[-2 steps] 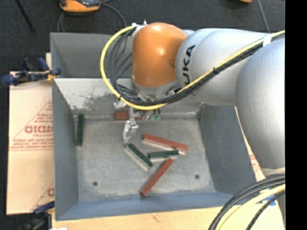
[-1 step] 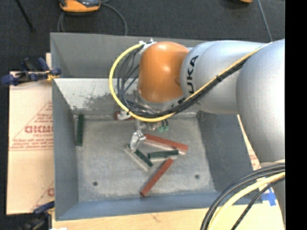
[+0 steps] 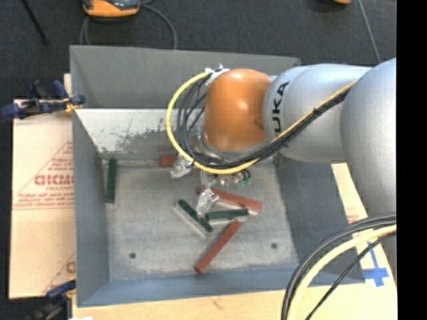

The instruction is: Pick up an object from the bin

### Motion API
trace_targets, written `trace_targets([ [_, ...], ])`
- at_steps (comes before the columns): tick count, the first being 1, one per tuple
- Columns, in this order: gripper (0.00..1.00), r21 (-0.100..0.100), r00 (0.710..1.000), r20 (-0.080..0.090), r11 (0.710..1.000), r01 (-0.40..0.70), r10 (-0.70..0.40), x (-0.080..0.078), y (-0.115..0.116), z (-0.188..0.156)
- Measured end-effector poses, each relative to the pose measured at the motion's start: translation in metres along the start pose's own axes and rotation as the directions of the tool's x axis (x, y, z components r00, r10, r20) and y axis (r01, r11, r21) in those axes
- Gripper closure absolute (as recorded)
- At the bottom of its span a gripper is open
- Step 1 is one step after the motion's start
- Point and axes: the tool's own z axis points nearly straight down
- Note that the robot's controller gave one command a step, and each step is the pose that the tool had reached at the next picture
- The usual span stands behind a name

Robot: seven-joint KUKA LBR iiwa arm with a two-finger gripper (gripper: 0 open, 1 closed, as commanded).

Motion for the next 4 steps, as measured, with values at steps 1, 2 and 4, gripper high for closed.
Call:
trace_targets([
  [1, 0.00, 0.001, 0.997, 0.006, 0.997, -0.078, 0.078, 0.006, -0.009, 0.011],
  [2, 1.00, 0.005, 0.988, 0.012, 0.988, 0.155, -0.155, 0.060, -0.072, 0.023],
  [4, 1.00, 0.007, 0.984, 0.010, 0.984, 0.180, -0.180, 0.047, -0.051, -0.168],
])
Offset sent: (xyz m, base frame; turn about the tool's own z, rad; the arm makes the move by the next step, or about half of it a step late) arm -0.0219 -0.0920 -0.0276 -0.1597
